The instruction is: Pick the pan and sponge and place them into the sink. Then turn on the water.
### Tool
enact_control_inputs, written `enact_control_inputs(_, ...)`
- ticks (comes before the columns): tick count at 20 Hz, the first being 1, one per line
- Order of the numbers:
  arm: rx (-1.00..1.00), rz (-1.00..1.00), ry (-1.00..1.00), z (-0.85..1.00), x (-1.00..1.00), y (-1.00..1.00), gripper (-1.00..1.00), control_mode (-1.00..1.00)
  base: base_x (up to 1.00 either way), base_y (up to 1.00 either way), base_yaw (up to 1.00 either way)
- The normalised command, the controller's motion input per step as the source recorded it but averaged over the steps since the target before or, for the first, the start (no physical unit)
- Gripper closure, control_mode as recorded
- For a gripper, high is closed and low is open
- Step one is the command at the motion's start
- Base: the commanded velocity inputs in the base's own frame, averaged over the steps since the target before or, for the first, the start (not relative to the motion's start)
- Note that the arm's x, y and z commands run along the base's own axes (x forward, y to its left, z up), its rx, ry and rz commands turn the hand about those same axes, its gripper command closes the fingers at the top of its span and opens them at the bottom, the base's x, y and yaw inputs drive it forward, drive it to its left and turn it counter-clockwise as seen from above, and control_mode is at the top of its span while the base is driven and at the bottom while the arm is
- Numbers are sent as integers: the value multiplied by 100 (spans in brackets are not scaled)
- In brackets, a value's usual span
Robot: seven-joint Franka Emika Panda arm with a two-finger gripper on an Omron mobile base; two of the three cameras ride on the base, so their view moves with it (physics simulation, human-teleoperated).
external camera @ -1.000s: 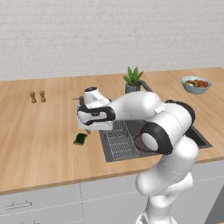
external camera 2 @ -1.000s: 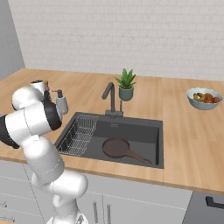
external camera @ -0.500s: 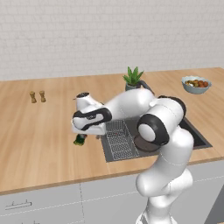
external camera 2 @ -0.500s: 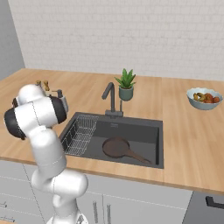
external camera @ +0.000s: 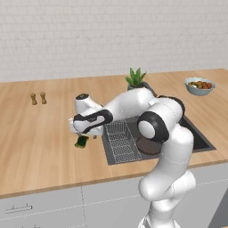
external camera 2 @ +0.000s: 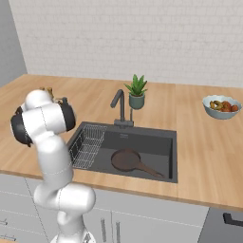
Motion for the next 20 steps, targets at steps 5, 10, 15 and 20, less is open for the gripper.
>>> enact_control_inputs(5, 3, 0, 0, -25, 32, 14, -100, -100, 0, 0, 0)
enact_control_inputs(10, 1, 0, -2, -18, 23, 21, -100, -100, 0, 0, 0)
enact_control_inputs(15, 0, 0, -2, -19, 17, 22, -100, -100, 0, 0, 0)
enact_control_inputs(20, 1, 0, 0, -47, -2, 1, -100, -100, 0, 0, 0)
